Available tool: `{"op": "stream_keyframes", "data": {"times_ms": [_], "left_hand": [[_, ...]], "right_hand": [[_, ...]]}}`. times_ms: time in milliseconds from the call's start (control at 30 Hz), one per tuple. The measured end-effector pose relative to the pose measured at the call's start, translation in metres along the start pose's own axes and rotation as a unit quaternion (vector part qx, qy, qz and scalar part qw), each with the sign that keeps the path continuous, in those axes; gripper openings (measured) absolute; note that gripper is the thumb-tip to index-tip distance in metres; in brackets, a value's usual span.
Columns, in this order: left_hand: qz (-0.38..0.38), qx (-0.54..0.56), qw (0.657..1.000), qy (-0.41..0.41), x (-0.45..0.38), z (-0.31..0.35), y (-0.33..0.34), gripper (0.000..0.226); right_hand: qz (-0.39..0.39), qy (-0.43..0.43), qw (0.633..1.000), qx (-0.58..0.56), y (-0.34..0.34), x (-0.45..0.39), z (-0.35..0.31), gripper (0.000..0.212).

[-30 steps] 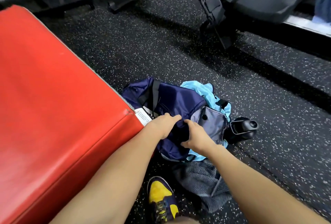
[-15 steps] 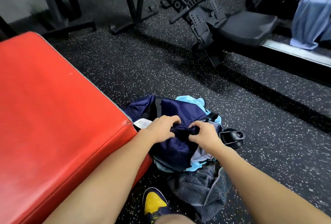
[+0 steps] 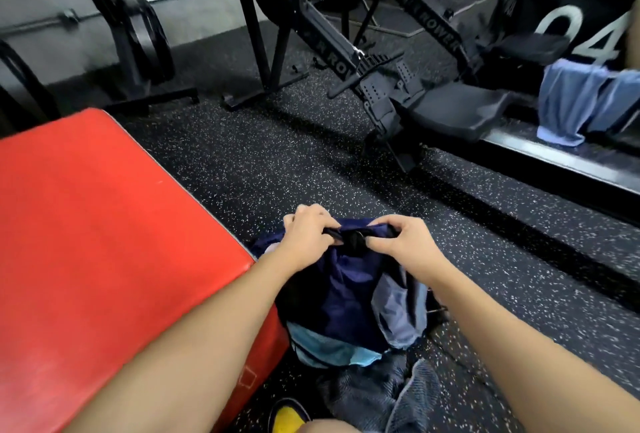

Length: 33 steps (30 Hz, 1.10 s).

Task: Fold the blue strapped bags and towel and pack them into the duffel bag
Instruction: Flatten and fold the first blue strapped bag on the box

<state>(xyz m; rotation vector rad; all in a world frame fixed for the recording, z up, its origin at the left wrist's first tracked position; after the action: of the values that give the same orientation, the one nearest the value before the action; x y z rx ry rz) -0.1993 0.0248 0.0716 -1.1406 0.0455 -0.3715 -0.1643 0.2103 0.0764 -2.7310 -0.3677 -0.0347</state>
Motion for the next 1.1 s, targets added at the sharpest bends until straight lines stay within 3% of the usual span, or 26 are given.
{"op": "stream_keyframes", "data": {"times_ms": [167, 467, 633, 933, 1100], "left_hand": [[0.067, 0.144, 0.986, 0.056, 0.012, 0.044, -0.089, 0.023], [0.16, 0.148, 0.968, 0.122, 0.084, 0.148, -0.266, 0.014], [0.255, 0.176, 0.937, 0.161, 0.163, 0.188, -0.376, 0.011], [0.425, 0.082, 0.885, 0.171, 0.36, 0.202, -0.531, 0.015], [0.493, 0.033, 0.861, 0.123, 0.472, 0.156, -0.569, 0.044]], "right_hand": [[0.028, -0.077, 0.997, -0.012, -0.051, 0.01, -0.098, 0.022], [0.063, -0.194, 0.979, -0.026, -0.13, 0.052, -0.278, 0.021], [0.084, -0.293, 0.951, -0.045, -0.145, 0.093, -0.401, 0.023], [0.042, -0.447, 0.891, -0.065, -0.074, 0.175, -0.595, 0.029], [-0.03, -0.483, 0.873, -0.064, 0.023, 0.207, -0.658, 0.035]]}}
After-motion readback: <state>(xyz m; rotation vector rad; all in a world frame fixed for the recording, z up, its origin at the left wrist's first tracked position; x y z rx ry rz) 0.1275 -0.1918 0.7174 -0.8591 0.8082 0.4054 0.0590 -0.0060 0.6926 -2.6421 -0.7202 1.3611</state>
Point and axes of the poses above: each hand's wrist, its own x-axis away from the middle knuckle, its own y-axis out of the palm, z = x × y, the point moved 9 cm from there along -x, towards the middle knuckle, and after that the axes turned 11 degrees about -z, right-handed, at the moved point
